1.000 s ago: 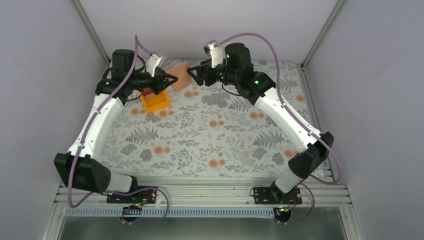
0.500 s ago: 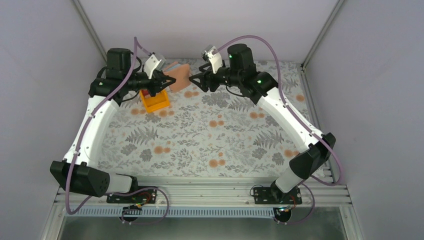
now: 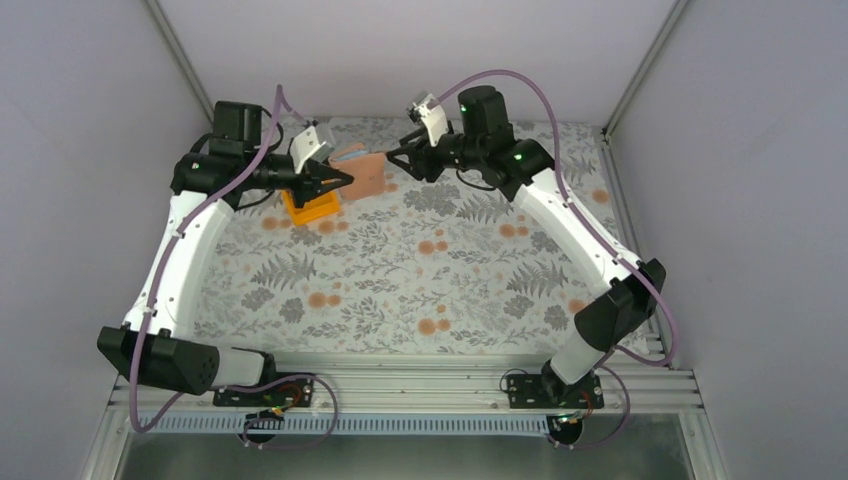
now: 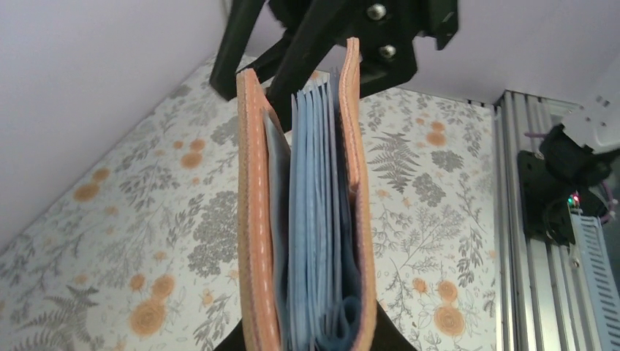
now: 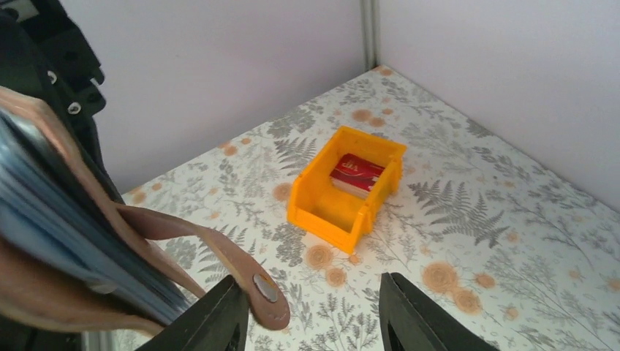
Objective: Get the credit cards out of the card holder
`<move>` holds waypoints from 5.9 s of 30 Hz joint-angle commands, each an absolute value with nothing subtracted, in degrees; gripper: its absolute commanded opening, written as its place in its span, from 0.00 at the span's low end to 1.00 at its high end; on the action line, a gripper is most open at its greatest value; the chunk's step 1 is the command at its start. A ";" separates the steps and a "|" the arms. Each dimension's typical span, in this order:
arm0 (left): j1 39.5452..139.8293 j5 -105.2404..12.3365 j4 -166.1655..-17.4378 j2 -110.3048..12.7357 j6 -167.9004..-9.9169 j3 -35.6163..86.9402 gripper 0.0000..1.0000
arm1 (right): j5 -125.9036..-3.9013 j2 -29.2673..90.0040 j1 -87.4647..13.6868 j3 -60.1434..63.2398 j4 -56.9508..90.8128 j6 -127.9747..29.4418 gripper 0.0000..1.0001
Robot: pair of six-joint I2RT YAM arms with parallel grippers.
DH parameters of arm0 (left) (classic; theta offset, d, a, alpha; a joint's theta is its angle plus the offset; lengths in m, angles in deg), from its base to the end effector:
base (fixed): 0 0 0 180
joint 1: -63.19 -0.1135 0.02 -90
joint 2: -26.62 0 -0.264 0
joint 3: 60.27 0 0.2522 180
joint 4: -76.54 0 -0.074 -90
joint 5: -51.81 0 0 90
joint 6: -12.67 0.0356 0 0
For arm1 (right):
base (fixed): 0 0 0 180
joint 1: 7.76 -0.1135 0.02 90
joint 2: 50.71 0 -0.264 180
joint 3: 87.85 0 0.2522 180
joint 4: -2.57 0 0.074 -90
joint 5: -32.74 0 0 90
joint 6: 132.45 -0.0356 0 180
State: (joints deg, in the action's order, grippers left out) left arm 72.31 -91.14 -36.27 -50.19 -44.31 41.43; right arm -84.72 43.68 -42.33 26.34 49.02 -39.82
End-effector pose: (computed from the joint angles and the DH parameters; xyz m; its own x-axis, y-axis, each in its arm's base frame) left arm 0.2514 -0.0691 0.4124 -0.1875 0.3626 -0.9129 0.9309 0.3622 -0.0473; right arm 0.2969 0.2245 0.4148 -0.3303 -0.2770 -0.9023 -0.8589 0.4846 0.1656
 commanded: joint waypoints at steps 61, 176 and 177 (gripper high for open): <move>73.30 -88.91 -52.11 -49.45 -66.51 39.18 1.00 | -35.66 42.12 -62.84 21.88 36.65 -67.24 0.04; 75.23 -64.17 -52.25 -48.58 -61.73 40.95 0.95 | -76.00 47.69 -52.96 31.68 40.68 -60.23 0.04; 75.28 -62.99 -51.93 -48.34 -61.02 40.68 0.93 | -76.83 47.46 -52.82 31.43 40.68 -59.75 0.04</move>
State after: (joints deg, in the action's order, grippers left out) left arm 75.22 -71.56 -51.46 -48.86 -62.98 41.06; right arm -72.94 48.57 -52.49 30.27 43.21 -61.24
